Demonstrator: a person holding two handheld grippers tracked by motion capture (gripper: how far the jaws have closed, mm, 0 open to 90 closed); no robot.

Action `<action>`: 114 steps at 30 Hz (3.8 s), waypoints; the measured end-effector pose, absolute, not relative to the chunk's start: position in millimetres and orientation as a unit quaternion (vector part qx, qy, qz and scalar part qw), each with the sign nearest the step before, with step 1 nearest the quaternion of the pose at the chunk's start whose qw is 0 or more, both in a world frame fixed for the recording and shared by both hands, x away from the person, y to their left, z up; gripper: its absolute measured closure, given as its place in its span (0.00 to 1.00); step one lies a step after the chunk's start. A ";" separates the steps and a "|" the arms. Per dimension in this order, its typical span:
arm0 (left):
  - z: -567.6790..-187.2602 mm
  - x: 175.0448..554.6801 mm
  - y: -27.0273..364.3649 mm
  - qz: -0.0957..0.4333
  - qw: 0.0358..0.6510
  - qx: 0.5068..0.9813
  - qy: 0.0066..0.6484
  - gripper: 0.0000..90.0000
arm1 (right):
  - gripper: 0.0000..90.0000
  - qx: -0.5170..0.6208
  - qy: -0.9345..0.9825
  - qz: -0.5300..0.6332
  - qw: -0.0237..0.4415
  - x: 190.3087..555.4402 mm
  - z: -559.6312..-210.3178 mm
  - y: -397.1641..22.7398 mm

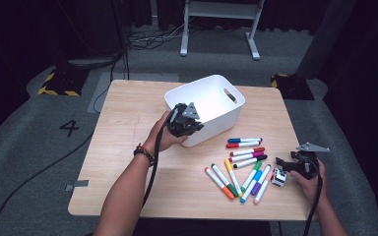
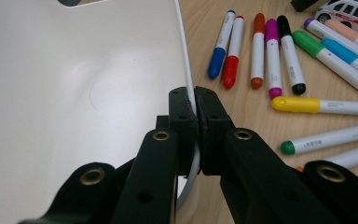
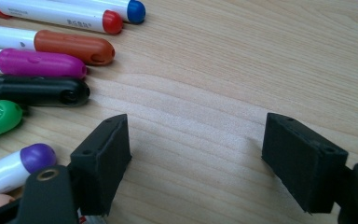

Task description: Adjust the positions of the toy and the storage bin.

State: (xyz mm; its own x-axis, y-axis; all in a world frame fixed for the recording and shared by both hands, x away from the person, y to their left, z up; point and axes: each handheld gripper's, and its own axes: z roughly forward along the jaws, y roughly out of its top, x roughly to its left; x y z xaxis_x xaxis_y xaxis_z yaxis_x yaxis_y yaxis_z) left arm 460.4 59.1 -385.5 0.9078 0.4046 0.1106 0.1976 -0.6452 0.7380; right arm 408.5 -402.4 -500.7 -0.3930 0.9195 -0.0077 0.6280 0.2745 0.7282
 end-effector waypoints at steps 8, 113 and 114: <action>-389.2 427.2 80.1 0.133 0.401 0.889 0.174 0.96 | 0.26 0.505 0.767 0.329 0.222 408.3 -500.8 -402.3; -389.0 391.4 177.4 0.194 0.471 0.758 0.407 0.36 | 0.26 0.498 0.772 0.330 0.218 407.6 -500.7 -401.2; -390.1 396.5 179.7 0.192 0.463 0.765 0.405 0.37 | 0.26 0.497 0.772 0.330 0.218 407.7 -500.7 -401.2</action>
